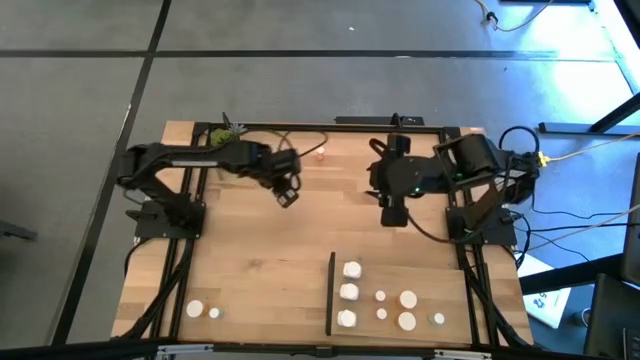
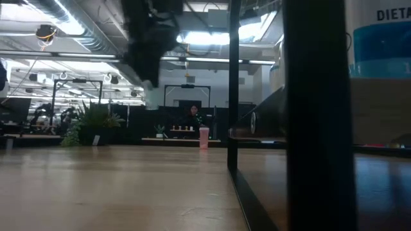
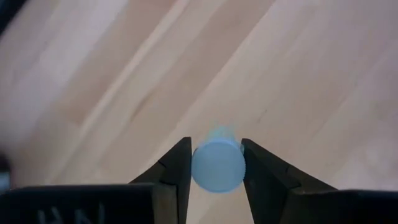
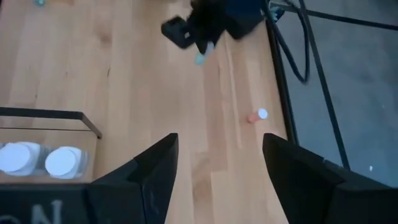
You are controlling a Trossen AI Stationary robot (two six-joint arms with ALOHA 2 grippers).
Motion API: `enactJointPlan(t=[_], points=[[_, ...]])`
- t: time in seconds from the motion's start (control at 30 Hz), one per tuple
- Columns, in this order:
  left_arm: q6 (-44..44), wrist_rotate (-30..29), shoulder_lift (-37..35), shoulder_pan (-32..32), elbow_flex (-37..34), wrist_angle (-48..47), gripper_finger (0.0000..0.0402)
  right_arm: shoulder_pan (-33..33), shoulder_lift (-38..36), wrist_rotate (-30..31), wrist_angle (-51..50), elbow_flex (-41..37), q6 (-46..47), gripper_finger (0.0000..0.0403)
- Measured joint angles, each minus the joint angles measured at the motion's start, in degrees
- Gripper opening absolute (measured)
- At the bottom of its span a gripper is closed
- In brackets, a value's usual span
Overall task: Pick and place medicine bottles onto shelf by color
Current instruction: Put the middle left blue pill bottle on the shelf
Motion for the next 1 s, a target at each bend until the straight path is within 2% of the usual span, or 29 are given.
enactJointPlan(t=[0.27,0.5,0.7,1.0], points=[[14.1,0.8,14.7,0.6,12.4,1.9,0.0106,-0.4,-2.3,-4.4,0.1,0.0,-0.8,0.0236],[18.8,1.9,24.3,0.6,18.8,2.9,0.0106,-0.4,-2.5,-4.5,0.2,0.0,-1.7,0.0236],[19.1,1.9,27.6,0.6,20.1,5.8,0.0106,-0.4,-2.5,-4.4,0.2,0.0,-2.5,0.0236],[19.1,1.9,27.8,0.6,20.1,7.2,0.0106,-0.4,-2.5,-4.8,0.2,0.0,-2.8,0.0236]])
